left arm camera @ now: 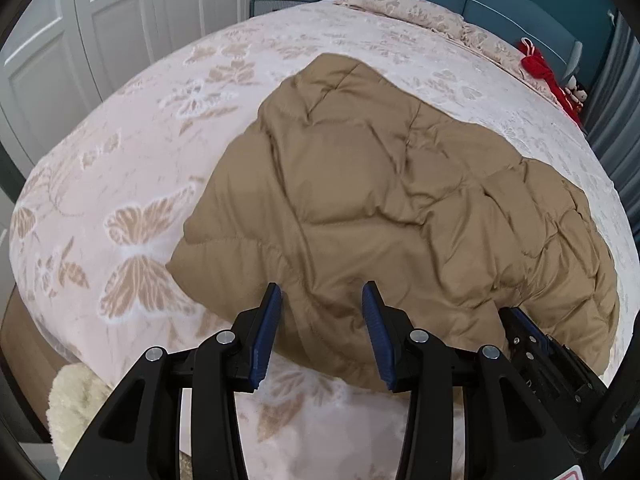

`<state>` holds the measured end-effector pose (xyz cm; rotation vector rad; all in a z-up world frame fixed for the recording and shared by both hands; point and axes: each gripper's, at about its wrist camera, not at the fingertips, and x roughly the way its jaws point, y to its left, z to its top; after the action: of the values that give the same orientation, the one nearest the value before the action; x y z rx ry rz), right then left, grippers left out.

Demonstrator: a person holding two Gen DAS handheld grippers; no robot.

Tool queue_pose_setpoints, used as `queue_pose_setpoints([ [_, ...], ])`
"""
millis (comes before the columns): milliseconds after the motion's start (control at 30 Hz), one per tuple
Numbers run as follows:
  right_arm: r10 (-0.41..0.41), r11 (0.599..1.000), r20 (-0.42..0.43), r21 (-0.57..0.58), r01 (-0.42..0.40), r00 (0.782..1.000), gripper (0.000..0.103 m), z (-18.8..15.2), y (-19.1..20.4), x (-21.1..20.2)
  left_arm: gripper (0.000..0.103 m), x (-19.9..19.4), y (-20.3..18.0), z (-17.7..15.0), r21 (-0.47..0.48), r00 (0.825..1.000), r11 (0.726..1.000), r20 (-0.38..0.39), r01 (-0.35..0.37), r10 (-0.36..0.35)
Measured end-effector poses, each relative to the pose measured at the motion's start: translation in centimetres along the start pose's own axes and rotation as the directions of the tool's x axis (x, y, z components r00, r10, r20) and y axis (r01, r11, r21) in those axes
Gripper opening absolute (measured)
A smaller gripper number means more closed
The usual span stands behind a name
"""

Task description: Fold large clothes

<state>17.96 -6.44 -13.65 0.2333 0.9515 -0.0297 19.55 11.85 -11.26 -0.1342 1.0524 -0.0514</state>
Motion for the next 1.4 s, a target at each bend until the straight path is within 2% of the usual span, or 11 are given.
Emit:
queue_pose_setpoints([
  [100, 0.0, 1.0, 0.007, -0.008, 0.0, 1.0, 0.008, -0.4, -0.1, 0.2, 0.047, -0.3, 1.0, -0.2, -0.037, 1.0, 0.999, 0.003, 0.029, -0.029],
  [200, -0.013, 1.0, 0.013, -0.023, 0.013, 1.0, 0.008, -0.5, 0.0, 0.2, 0.055, -1.0, 3.4, 0.1, -0.145, 0.997, 0.986, 0.021, 0.078, -0.075],
  [300, -0.019, 1.0, 0.019, -0.025, 0.02, 1.0, 0.008, -0.8, 0.3, 0.2, 0.055, -1.0, 6.9, 0.6, -0.285, 0.99, 0.948, 0.04, 0.14, -0.135],
  [400, -0.017, 1.0, 0.018, -0.021, 0.017, 1.0, 0.008, -0.8, 0.2, 0.2, 0.055, -0.1, 9.5, 1.1, -0.378, 0.989, 0.914, 0.038, 0.146, -0.143],
  [533, -0.019, 1.0, 0.014, -0.022, 0.02, 1.0, 0.008, -0.9, 0.2, 0.2, 0.057, 1.9, 11.7, 1.3, -0.488, 0.969, 0.841, 0.049, 0.234, -0.241],
  [800, -0.034, 0.999, 0.012, -0.03, 0.035, 0.999, 0.008, -0.7, 0.5, 0.5, 0.061, 4.1, 11.6, 1.2, -0.585, 0.928, 0.74, 0.061, 0.332, -0.368],
  [1133, -0.025, 1.0, 0.013, -0.001, 0.025, 1.0, 0.008, -0.6, 0.2, 0.5, 0.064, 5.6, 11.1, 1.5, -0.628, 0.884, 0.665, 0.083, 0.405, -0.461],
  [1200, -0.024, 1.0, 0.011, 0.003, 0.024, 1.0, 0.008, -0.6, 0.1, 0.5, 0.053, 5.3, 10.9, 1.8, -0.624, 0.876, 0.661, 0.083, 0.417, -0.475],
  [1267, -0.019, 1.0, 0.006, 0.013, 0.019, 1.0, 0.008, -0.5, 0.0, 0.4, 0.026, 4.5, 11.0, 2.0, -0.607, 0.869, 0.663, 0.098, 0.438, -0.485],
  [1333, -0.021, 1.0, -0.001, 0.013, 0.021, 1.0, 0.008, -0.3, 0.0, 0.3, 0.013, 3.1, 11.0, 2.3, -0.582, 0.852, 0.658, 0.123, 0.478, -0.51],
  [1400, -0.021, 0.999, -0.012, 0.025, 0.021, 1.0, 0.008, -0.2, 0.1, 0.1, 0.008, 1.1, 10.9, 2.7, -0.55, 0.827, 0.648, 0.155, 0.527, -0.54],
])
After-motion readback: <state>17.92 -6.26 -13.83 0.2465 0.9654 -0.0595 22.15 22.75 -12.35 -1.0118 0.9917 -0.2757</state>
